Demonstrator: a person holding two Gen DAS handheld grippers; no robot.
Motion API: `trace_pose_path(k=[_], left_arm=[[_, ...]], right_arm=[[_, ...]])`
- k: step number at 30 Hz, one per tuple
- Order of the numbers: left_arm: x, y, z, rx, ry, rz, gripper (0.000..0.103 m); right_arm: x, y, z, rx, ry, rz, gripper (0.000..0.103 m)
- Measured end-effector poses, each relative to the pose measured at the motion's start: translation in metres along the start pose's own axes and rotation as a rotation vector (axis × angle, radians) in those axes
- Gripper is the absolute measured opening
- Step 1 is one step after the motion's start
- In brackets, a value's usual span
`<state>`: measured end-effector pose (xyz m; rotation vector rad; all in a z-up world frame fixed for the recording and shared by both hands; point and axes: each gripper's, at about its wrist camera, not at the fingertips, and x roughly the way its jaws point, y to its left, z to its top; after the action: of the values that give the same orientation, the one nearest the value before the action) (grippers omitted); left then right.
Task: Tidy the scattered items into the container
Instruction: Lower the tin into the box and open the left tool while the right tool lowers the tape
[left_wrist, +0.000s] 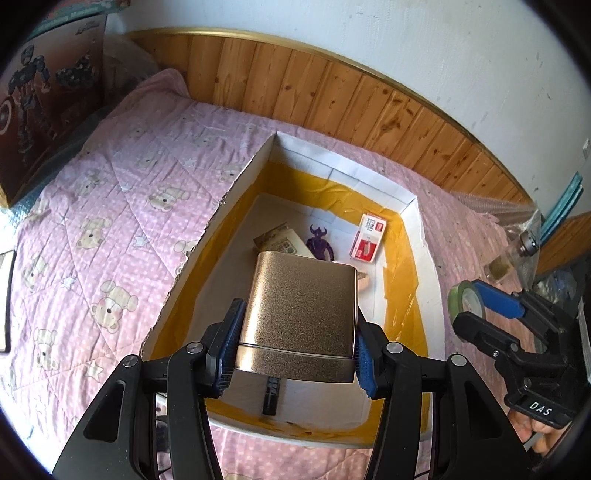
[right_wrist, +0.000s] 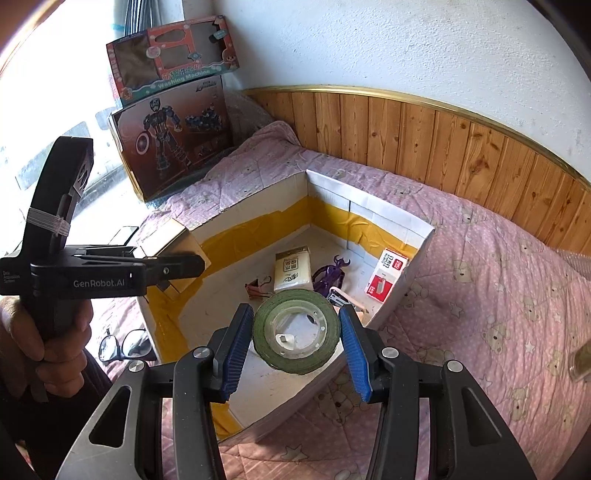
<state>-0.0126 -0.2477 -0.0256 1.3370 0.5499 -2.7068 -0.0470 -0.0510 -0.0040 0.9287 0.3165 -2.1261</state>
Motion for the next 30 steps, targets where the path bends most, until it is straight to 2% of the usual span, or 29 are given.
trace_pose_path(k=[8, 21, 26, 30], left_arm=[[0.013, -0.002, -0.001, 0.024, 0.041, 0.032, 0.055], [0.035, 0.003, -0.001, 0.031, 0.11, 0.137, 0.055], [0.041, 0.008, -0.001, 0.009, 0.127, 0.151, 0.055], [0.042, 0.015, 0.001, -0.026, 0.131, 0.154, 0.055]], right_arm=[[0.02, -0.006, 0.008, -0.041, 0.05, -0.001, 0.049], [0.059, -0.001, 0.012, -0.215, 0.176, -0.041, 0.049], [0.074, 0.001, 0.012, -0.27, 0.215, -0.068, 0.049], [0.083, -0.004, 0.011, -0.266, 0.24, -0.081, 0.05]])
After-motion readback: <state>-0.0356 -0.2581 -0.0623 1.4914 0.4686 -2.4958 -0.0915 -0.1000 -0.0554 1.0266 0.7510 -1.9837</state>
